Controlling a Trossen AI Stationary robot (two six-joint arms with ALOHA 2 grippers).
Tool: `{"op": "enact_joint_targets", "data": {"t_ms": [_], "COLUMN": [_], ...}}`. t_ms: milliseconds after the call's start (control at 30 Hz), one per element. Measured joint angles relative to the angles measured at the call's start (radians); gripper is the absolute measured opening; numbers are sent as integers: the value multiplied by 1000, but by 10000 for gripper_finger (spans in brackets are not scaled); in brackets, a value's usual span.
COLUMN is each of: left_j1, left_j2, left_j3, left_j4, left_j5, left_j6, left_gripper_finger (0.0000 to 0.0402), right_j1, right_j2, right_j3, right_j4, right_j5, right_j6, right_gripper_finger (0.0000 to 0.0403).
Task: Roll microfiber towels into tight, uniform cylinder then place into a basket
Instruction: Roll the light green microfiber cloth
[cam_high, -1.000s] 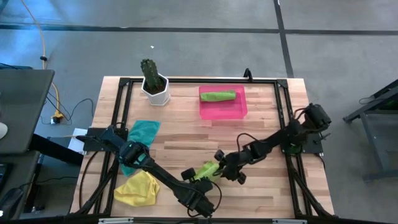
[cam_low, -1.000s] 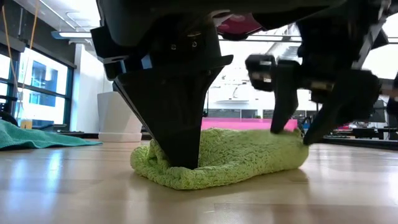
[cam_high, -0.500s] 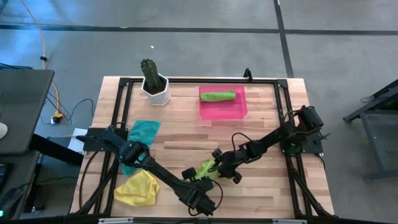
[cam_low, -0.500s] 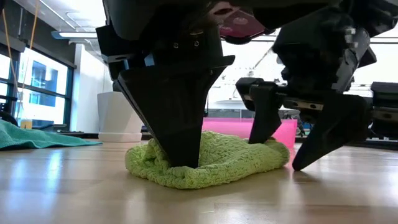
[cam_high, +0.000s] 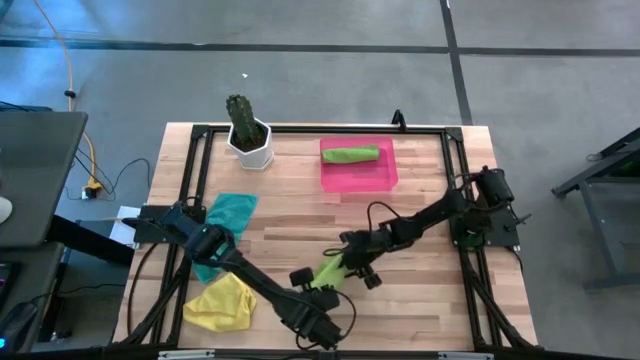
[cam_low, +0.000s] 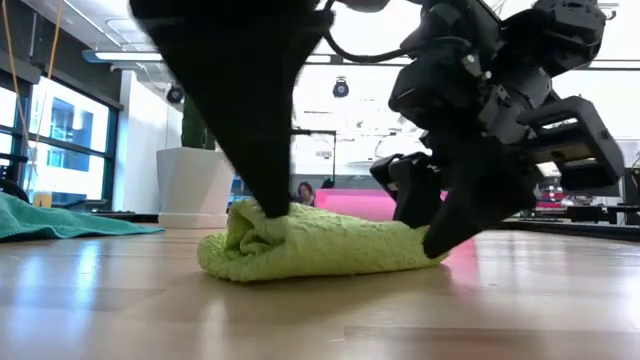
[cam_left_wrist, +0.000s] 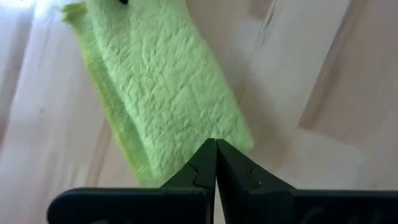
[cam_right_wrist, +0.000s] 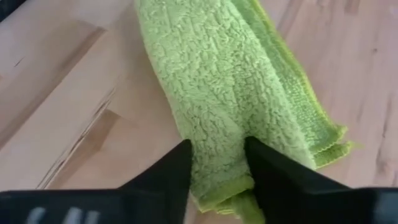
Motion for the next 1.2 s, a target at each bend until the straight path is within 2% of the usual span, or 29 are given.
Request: {"op": "enact_joint_targets", "data": {"t_ms": [233,300,433,633,733,833,967,1067,1200], "left_j1": [-20,-24,-31,-53,-55,-43,-9,28,82], "left_j2": [-14,-14,-15,-15,-16,-16,-16,-16,-16], "left_j3": [0,0,1,2,3,3,3,3,3], "left_j4": [-104,-128,-163,-184,-184,-180,-172,-159,-118], "left_j5": [-11,-11,-47,-288,-348,-348,-354,-321,-168], "left_j6": [0,0,9,0,-8,-9,-9,-9,60], "left_gripper_finger": [0,0,0,0,0,0,0,3,28], "right_j1": [-15,-23,-64,-172,-226,-266,-304,-330,-348], "right_j2": [1,2,4,6,7,11,9,9,13], "right_j3": [-2,0,22,69,83,97,123,126,126], "right_j4": [1,-4,-36,-167,-181,-204,-239,-261,-314], "right_j5": [-10,-36,-145,-309,-429,-547,-597,-574,-479], "right_j6": [87,131,302,521,651,731,787,789,776], "right_gripper_finger": [24,10,19,13,15,21,27,30,32]}}
